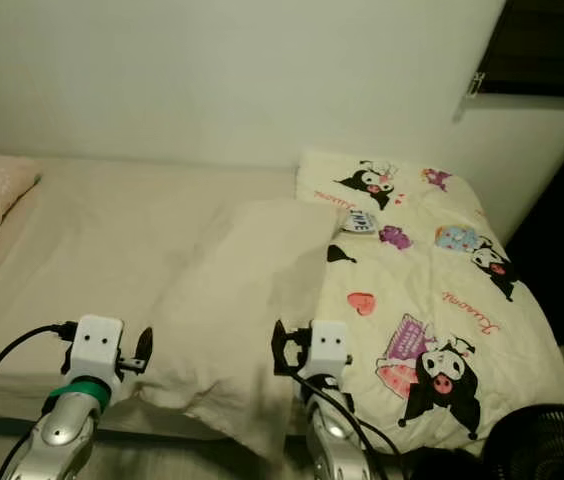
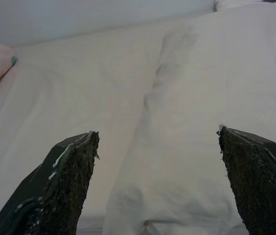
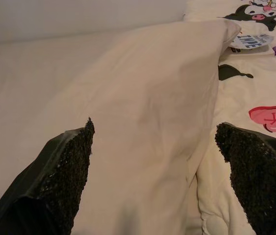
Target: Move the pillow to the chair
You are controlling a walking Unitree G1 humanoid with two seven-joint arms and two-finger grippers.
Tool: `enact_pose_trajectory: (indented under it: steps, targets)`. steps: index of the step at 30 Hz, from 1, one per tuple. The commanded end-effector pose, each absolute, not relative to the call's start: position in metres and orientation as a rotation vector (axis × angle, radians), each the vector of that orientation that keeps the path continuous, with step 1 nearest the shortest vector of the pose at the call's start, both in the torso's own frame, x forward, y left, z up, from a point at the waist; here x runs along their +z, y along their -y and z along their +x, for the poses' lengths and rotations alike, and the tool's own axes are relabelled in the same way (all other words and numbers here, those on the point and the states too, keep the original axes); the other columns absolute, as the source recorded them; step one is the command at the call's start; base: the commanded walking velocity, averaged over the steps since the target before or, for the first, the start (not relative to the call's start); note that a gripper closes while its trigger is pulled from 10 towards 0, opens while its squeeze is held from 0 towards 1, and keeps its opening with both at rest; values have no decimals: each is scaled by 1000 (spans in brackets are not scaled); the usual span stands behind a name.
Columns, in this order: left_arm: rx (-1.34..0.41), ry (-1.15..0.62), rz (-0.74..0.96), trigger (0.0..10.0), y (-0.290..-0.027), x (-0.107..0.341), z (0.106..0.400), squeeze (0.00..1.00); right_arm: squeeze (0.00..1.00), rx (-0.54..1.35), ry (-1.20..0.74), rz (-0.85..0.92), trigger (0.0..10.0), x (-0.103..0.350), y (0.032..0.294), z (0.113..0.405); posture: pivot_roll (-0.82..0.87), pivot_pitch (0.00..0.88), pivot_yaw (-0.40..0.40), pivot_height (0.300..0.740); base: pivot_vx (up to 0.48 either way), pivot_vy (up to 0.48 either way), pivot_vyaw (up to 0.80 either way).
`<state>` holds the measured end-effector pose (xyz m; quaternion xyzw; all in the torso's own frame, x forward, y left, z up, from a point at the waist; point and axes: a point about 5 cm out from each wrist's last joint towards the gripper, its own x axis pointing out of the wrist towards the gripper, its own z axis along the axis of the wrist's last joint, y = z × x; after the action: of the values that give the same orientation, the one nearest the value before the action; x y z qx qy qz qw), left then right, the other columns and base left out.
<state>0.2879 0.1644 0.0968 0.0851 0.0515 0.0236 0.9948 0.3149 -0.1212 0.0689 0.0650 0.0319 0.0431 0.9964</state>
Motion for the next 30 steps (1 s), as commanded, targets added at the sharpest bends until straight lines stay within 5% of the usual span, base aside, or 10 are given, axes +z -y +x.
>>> enact_pose_trajectory:
  steps: [1,10,30]
  targets:
    - [38,-126,137,10000,-163,91,285,0,0,95,-115,108,10000,60,120,312,48,33,38,740,0,0,0]
    - [37,-127,118,10000,-163,92,284,0,0,111,-132,79,10000,57,119,312,49,32,39,740,152,0,444]
    - [38,-135,113,10000,-166,90,282,0,0,107,-153,116,10000,55,118,313,61,21,38,740,290,0,0]
